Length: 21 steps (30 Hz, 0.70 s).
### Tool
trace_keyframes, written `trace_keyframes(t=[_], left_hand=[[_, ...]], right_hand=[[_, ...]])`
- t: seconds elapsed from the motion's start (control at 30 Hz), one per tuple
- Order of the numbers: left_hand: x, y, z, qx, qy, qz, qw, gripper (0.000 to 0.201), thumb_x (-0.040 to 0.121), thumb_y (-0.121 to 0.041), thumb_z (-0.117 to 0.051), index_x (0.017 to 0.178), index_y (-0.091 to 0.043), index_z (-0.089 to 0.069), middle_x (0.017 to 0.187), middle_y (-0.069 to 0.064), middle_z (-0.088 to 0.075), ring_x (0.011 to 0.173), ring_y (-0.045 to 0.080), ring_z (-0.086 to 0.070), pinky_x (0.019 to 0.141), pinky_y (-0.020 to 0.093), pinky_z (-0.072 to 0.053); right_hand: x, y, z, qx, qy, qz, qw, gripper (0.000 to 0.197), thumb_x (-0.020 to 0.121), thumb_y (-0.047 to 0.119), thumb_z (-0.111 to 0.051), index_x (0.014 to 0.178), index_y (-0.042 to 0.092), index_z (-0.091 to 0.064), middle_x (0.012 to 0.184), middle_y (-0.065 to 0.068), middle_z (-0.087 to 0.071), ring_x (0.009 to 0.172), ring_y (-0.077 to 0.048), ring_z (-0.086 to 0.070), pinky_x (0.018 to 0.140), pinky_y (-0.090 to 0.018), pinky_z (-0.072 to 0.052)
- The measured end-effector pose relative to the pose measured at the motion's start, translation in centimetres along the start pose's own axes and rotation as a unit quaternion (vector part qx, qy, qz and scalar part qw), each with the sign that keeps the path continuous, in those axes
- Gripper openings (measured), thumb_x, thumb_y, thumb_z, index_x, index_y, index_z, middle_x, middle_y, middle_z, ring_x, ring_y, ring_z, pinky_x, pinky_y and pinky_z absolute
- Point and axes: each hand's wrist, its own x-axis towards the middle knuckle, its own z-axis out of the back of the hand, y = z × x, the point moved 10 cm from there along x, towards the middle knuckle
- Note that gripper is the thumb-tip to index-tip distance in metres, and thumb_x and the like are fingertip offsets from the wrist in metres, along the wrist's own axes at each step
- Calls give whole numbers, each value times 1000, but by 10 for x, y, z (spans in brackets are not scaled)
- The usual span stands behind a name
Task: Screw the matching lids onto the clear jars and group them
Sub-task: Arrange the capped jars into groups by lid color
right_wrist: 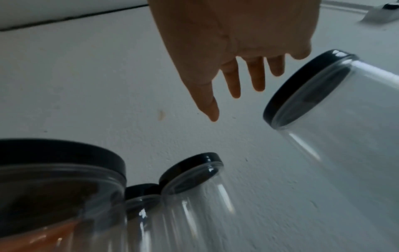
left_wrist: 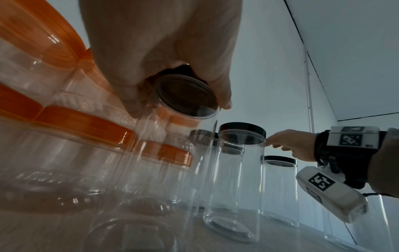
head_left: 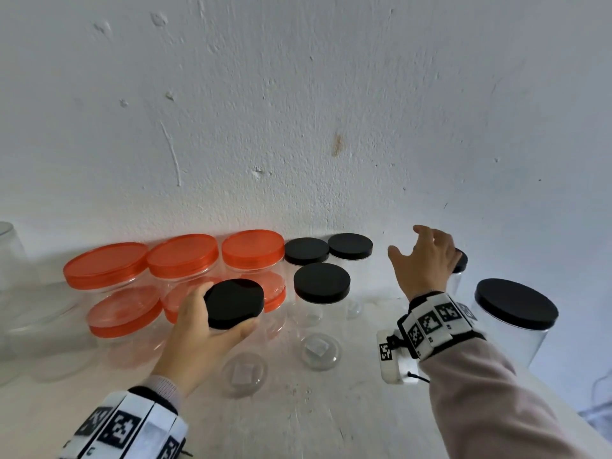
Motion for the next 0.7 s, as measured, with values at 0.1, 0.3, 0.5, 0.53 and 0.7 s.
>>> trace_keyframes(t=[0.1, 0.3, 0.5, 0.53, 0.7], left_hand=[[0, 1, 1, 5, -4, 8, 1000, 93, 63, -48, -77, 139, -17, -34, 129, 0, -47, 116, 18, -50, 95, 34, -45], [1, 5, 0, 16, -3, 18, 1000, 89, 67, -44, -79, 140, -20, -33, 130, -1, -45, 116, 17, -49, 91, 32, -46], [0, 3, -1, 15, -2, 13, 1000, 92, 65, -48, -77, 141, -21, -32, 130, -4, -44, 115, 14, -47, 86, 24, -42], [0, 3, -1, 15, -3, 13, 1000, 93, 65, -48, -77, 141, -21, -32, 129, -4, -44, 115, 14, -47, 86, 23, -42], [-1, 2, -1, 2, 1, 11, 1000, 97, 60, -54, -75, 140, -22, -32, 129, -5, -44, 116, 13, -48, 87, 24, -41]], right_hand=[[-1, -24, -1, -31, -6, -60, 998, 67, 85, 26, -66, 141, 11, -33, 153, -16, -15, 144, -34, -2, 116, -48, 4], [3, -61, -2, 22, -29, -143, 989, 80, 82, 26, -71, 144, 13, -23, 154, -15, -6, 137, -41, -14, 110, -53, -20], [13, -63, -10, 82, -36, -141, 986, 89, 77, 25, -75, 145, 8, -20, 145, -16, -24, 126, -39, -30, 101, -54, -35], [16, -60, -13, 92, -30, -135, 986, 90, 77, 25, -76, 146, 8, -19, 145, -15, -24, 127, -38, -30, 101, -54, -36], [32, -41, -36, 125, 25, -97, 987, 89, 77, 23, -77, 145, 4, -22, 146, -12, -24, 129, -36, -31, 97, -47, -38]])
